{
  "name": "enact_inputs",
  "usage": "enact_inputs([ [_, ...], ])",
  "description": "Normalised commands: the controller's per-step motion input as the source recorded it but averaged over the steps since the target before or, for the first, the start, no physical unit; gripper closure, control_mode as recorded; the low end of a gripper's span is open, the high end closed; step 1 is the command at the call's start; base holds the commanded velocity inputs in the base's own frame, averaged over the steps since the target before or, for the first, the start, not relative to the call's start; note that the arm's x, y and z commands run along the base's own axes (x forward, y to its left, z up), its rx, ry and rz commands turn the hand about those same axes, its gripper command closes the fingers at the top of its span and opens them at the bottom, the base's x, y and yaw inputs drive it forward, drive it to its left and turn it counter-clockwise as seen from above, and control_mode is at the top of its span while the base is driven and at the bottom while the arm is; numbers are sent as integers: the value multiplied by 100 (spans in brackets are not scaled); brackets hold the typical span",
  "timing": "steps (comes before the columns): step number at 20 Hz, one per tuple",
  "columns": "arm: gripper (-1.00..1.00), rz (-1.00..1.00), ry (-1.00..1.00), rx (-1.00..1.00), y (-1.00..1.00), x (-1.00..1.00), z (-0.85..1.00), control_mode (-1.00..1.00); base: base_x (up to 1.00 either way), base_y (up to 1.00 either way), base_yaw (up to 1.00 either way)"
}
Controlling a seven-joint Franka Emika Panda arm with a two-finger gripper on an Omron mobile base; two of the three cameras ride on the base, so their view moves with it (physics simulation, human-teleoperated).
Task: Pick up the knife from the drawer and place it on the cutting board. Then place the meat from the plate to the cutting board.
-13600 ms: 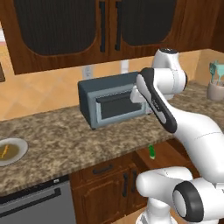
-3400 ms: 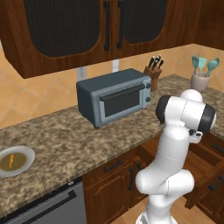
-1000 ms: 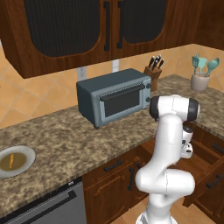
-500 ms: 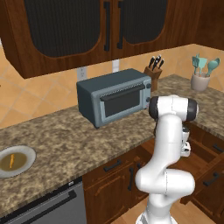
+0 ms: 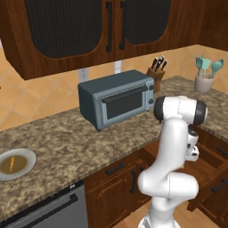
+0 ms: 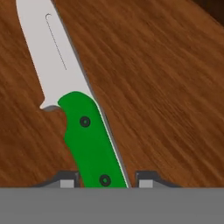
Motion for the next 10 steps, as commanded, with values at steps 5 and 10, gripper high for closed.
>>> enact_inputs([
  [5,100,2,4,20,-60,3,98,-100,0,0,0],
  [10,100,9,8,13,-75,8,100,-100,0,0,0],
])
